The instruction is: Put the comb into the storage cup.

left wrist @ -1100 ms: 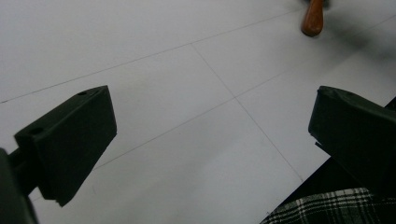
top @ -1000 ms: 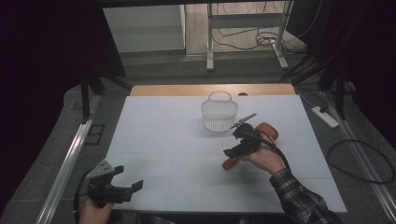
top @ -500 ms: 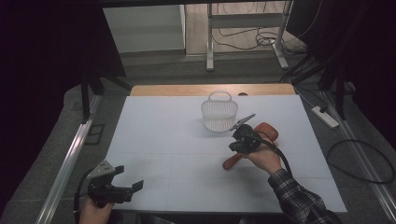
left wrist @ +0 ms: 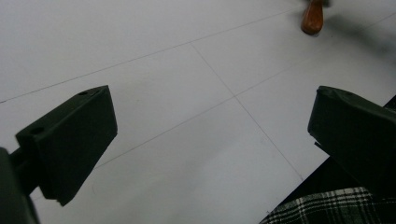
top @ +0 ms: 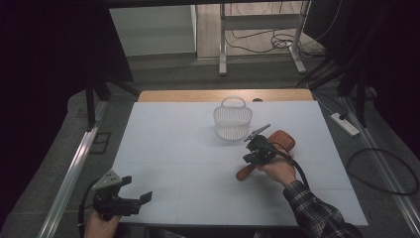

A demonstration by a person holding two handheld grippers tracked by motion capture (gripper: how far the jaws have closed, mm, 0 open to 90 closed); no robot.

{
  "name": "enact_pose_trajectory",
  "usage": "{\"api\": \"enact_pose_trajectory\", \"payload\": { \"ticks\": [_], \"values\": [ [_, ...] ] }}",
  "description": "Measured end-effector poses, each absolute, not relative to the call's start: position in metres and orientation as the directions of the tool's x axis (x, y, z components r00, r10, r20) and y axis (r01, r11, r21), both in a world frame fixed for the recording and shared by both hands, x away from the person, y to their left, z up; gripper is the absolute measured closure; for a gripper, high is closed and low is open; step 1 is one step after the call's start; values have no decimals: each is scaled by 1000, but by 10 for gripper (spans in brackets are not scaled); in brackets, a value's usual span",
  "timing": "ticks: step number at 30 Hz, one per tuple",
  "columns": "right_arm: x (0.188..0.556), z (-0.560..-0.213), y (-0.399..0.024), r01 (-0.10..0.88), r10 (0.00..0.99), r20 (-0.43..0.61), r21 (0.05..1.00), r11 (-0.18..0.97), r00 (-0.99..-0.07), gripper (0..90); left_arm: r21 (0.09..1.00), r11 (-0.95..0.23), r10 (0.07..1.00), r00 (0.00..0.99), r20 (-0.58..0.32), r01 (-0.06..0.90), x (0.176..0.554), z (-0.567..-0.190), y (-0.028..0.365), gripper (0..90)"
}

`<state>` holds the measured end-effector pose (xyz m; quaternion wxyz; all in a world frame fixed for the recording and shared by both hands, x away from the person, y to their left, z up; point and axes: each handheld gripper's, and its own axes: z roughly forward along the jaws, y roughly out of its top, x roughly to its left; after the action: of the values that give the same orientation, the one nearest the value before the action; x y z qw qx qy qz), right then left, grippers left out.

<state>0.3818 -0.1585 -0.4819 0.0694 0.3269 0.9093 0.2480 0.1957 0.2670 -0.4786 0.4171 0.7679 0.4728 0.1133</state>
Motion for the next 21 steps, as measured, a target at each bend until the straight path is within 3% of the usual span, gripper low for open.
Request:
{"api": "enact_pose_trajectory", "payload": {
  "ticks": [21],
  "values": [
    [376, -498, -168, 599, 641, 59, 430, 675, -765, 897, 748, -211, 819, 531, -217, 630, 196, -479, 266, 14]
  ]
}}
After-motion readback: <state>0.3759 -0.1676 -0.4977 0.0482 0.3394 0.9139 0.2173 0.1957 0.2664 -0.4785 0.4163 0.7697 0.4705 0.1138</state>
